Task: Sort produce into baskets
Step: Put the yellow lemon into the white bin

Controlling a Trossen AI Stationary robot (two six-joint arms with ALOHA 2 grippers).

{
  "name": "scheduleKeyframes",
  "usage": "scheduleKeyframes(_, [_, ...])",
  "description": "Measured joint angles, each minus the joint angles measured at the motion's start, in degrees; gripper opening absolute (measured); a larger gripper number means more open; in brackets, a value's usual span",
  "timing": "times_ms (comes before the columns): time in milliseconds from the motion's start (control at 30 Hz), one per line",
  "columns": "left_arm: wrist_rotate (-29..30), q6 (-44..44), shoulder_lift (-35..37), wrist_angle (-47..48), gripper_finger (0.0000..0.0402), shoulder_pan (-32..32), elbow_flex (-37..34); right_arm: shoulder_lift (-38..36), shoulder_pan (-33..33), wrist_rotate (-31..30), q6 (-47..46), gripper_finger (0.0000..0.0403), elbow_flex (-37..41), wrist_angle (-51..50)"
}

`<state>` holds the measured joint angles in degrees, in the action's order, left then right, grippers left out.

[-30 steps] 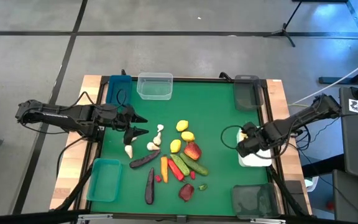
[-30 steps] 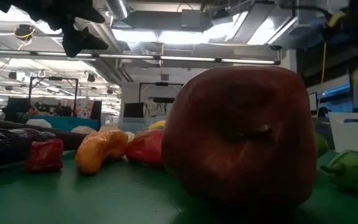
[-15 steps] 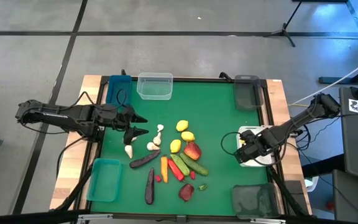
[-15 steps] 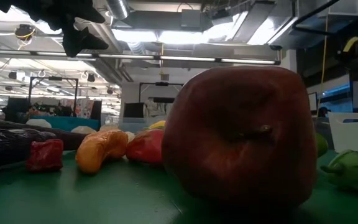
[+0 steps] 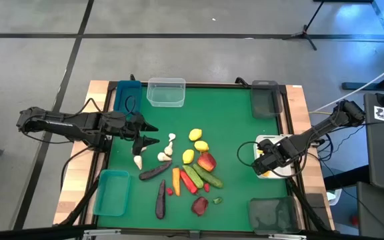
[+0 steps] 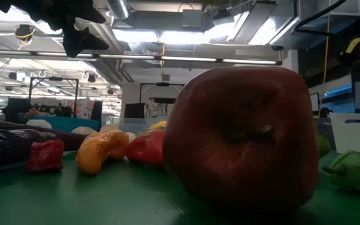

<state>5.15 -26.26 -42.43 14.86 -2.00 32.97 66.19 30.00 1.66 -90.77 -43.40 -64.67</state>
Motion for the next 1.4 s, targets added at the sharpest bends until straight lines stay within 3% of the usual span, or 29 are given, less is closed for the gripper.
scheduleKeyframes(167, [0.00,-0.20,0.01,0.02,0.0290,0.00,0.00,-0.13,-0.02,-1.08,5.00,0.0303,-2.90,-1.24])
scheduleKeyframes(367, [0.00,-0.27,0.00,0.02,0.0290,0.00,0.00,-0.13,-0.02,-3.40,13.44,0.0295,-12.40,-6.29])
scheduleKeyframes(467, [0.00,0.12,0.01,0.02,0.0290,0.00,0.00,-0.15,-0.02,-11.90,19.10,0.0294,-17.98,-5.40])
scheduleKeyframes(633, [0.00,0.49,0.00,0.02,0.0290,0.00,0.00,-0.15,-1.09,-31.92,31.90,0.0294,-24.48,0.54])
scheduleKeyframes(767, [0.00,0.72,-0.01,0.02,0.0290,0.00,0.00,0.10,-6.94,-36.10,47.06,0.0294,-25.26,10.86])
scheduleKeyframes(900, [0.00,1.30,0.01,0.02,0.0290,0.00,0.00,3.16,-15.34,-32.39,67.03,0.0294,-25.26,23.43])
scheduleKeyframes(1100, [0.00,1.29,0.00,0.02,0.0290,0.00,0.00,11.91,-27.67,-15.95,92.22,0.0294,-25.26,42.42])
scheduleKeyframes(1267, [0.01,0.65,0.01,0.02,0.0290,0.00,0.00,21.41,-35.15,-3.90,102.56,0.0294,-25.26,49.67])
scheduleKeyframes(1400, [0.02,0.61,-0.01,0.02,0.0290,0.00,0.00,28.99,-38.54,1.45,108.78,0.0294,-25.17,51.73])
